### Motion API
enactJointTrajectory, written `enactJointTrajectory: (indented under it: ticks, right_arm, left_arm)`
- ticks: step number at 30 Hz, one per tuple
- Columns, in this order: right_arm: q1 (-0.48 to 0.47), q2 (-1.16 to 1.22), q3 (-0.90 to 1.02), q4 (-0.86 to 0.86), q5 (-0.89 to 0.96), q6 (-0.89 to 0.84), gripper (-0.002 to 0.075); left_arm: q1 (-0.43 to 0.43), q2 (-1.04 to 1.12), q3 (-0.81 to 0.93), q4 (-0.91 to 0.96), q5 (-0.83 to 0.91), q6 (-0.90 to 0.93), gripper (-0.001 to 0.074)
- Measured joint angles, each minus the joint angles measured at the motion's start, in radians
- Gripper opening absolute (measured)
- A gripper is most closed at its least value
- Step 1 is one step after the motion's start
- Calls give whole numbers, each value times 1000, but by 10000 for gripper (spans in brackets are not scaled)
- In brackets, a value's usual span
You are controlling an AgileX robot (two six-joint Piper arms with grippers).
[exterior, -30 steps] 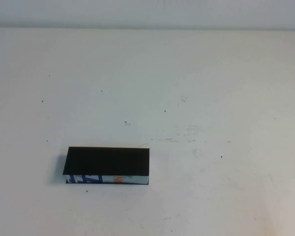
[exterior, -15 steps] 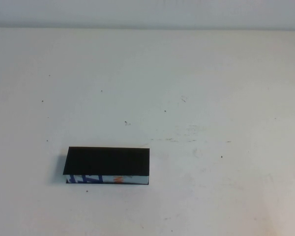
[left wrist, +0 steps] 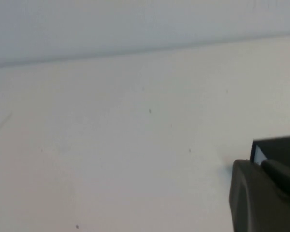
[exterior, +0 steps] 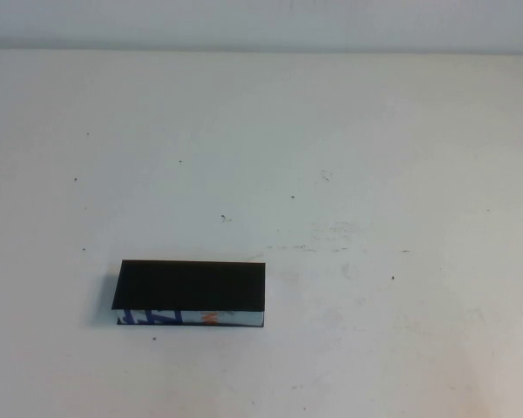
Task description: Return glasses to glasses case
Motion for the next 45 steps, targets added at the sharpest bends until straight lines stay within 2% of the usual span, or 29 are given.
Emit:
enactJointTrajectory:
  ticks: [6,45]
  right_arm:
    - [0,0,0,0,0,0,-15]
    - [0,0,0,4,0,0,-15]
  left_arm:
    - [2,0,0,14,163,-22,-1]
    - [2,0,0,14,172,-31,-1]
